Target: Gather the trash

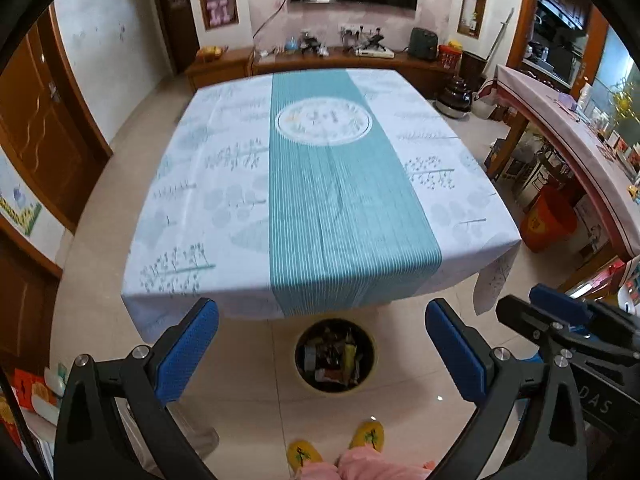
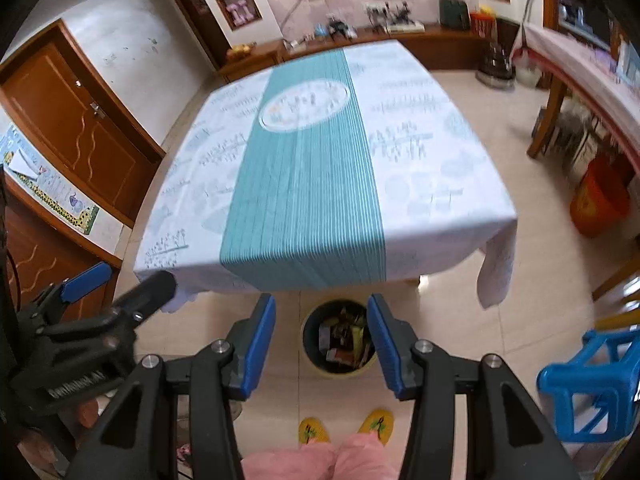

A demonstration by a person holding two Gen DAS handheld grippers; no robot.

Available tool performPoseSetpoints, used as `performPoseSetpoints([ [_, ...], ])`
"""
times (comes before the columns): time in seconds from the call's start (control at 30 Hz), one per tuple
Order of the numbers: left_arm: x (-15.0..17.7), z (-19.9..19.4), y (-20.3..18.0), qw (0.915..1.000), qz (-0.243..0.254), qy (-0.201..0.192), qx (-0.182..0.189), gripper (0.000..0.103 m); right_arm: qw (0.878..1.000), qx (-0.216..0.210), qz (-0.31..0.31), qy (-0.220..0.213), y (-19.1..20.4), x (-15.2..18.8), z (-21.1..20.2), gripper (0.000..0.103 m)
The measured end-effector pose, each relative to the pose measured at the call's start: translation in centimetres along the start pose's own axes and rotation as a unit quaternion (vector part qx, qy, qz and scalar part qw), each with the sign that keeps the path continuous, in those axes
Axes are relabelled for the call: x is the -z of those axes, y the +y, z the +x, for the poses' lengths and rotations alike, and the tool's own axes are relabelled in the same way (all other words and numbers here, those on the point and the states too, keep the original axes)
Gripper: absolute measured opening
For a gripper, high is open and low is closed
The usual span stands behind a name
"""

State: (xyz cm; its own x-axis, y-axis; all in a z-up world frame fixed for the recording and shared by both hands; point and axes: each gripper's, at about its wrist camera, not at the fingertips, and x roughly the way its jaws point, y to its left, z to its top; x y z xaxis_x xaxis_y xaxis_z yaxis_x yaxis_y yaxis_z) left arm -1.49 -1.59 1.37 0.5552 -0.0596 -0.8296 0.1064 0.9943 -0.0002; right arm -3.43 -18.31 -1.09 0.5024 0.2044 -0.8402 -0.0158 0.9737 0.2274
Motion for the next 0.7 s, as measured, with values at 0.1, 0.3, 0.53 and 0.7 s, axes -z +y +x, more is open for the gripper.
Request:
performPoseSetpoints([
  [0.1,0.0,-0.3,-0.2,1.0000,-0.001,-0.005,-0.004,0.102,1.000,0.017,-0.014,-0.015,0.6,-0.4,-0.4,0.048],
  [0.3,-0.1,-0.6,-0.1,0.9999,-0.004,-0.009,-0.008,0.102,1.000,0.014,-0.008,-0.013,0.4,-0.8,-0.8,0.048],
  [0.53,0.0,-0.6,0.4,0.9998,-0.013,-0.006,-0.014,0.102,1.000,0.011,-0.013,-0.019,0.7,-0.9,-1.1,0.048],
  [0.7,0.1,-0.6,1.1,0.9995,-0.025,-0.004,-0.019,0.102,0.999,0.011,-0.024,-0.023,1.4,-1.2,-1.1,0.048],
])
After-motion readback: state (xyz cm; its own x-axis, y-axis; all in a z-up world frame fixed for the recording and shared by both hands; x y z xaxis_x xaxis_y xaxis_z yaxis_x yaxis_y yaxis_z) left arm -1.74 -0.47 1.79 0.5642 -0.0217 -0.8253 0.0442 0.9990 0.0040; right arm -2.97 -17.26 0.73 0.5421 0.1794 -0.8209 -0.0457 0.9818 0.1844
